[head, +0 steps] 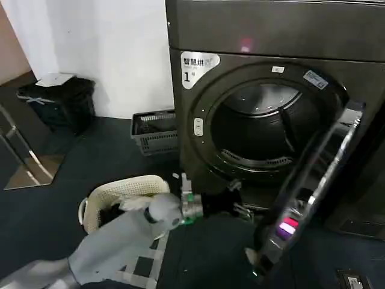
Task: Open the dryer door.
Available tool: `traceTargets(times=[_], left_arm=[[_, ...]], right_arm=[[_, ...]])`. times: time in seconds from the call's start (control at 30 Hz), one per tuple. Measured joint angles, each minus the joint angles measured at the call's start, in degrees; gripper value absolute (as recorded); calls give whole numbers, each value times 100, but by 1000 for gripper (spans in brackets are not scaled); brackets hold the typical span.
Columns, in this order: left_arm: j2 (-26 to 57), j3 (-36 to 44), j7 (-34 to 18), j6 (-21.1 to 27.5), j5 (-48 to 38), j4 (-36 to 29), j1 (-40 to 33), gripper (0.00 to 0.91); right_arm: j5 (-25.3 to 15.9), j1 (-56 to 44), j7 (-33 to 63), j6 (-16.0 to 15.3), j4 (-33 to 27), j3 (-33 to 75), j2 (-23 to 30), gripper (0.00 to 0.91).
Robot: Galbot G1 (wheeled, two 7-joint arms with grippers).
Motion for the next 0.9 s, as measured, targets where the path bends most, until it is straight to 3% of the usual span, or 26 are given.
traceTargets(times=[0.47, 0.57, 0.9], left_arm=[[-585, 512, -55, -38, 40, 100, -248, 907], [-731, 627, -81, -53, 35, 172, -339, 907], [-1381, 1036, -109, -128, 174, 654, -604, 907]], right_arm=[[-1182, -338, 2228, -743, -32, 1273, -306, 907], [-1252, -433, 2388, -882, -45, 1634, -397, 907], [-1385, -805, 2356, -882, -69, 2734, -578, 907]])
